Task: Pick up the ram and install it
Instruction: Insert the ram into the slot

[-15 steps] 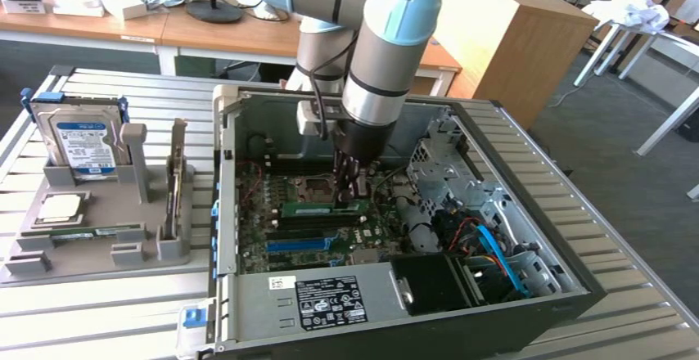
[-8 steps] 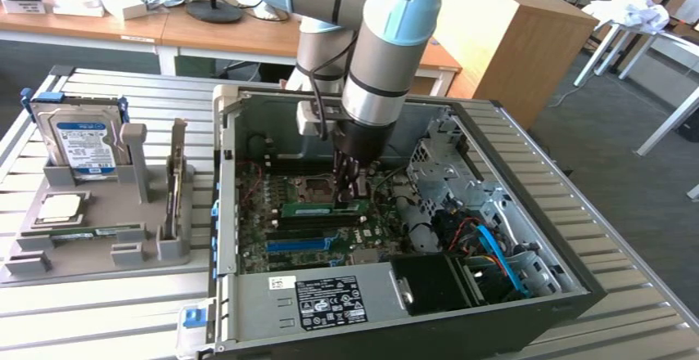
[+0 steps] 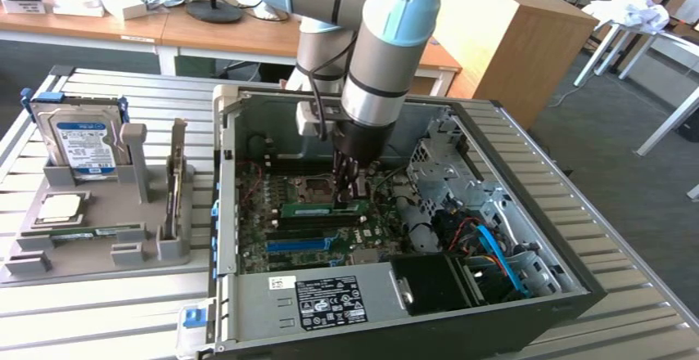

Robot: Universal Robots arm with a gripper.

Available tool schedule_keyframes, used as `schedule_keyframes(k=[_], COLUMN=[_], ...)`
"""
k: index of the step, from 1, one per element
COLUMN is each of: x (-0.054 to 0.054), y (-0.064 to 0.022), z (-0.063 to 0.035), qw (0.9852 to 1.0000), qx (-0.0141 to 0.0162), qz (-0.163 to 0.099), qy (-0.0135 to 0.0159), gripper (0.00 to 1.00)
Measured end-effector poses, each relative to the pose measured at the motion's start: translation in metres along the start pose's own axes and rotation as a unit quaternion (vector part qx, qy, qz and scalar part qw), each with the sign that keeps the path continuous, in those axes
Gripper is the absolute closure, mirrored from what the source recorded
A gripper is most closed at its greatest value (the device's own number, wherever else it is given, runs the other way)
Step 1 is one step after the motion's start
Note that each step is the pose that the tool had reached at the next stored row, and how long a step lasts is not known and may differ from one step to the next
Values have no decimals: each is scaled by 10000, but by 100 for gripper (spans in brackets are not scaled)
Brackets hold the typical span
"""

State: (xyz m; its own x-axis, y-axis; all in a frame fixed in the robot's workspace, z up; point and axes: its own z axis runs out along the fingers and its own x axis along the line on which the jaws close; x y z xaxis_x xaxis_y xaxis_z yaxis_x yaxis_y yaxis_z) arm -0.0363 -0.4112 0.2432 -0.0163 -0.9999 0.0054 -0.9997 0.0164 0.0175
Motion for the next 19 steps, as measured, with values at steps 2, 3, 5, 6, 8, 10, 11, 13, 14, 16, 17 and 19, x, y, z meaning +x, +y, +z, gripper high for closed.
schedule_keyframes(k=[2,3,5,6,8,10,11,13,14,16,17,19], x=[0,0,1,1,1,1,1,1,0,0,0,0], y=[0,0,0,0,0,0,0,0,0,0,0,-1], z=[7,12,20,25,33,40,40,40,41,41,45,54], qw=[10000,10000,10000,10000,10000,10000,10000,10000,10000,10000,10000,10000], qx=[-1,-1,-1,-1,-1,-1,-1,-1,-1,-1,0,0], qz=[0,0,0,0,0,0,0,0,0,0,0,0], qy=[3,2,3,3,3,3,3,3,3,3,1,2], gripper=[88,88,88,88,88,88,88,88,88,88,88,88])
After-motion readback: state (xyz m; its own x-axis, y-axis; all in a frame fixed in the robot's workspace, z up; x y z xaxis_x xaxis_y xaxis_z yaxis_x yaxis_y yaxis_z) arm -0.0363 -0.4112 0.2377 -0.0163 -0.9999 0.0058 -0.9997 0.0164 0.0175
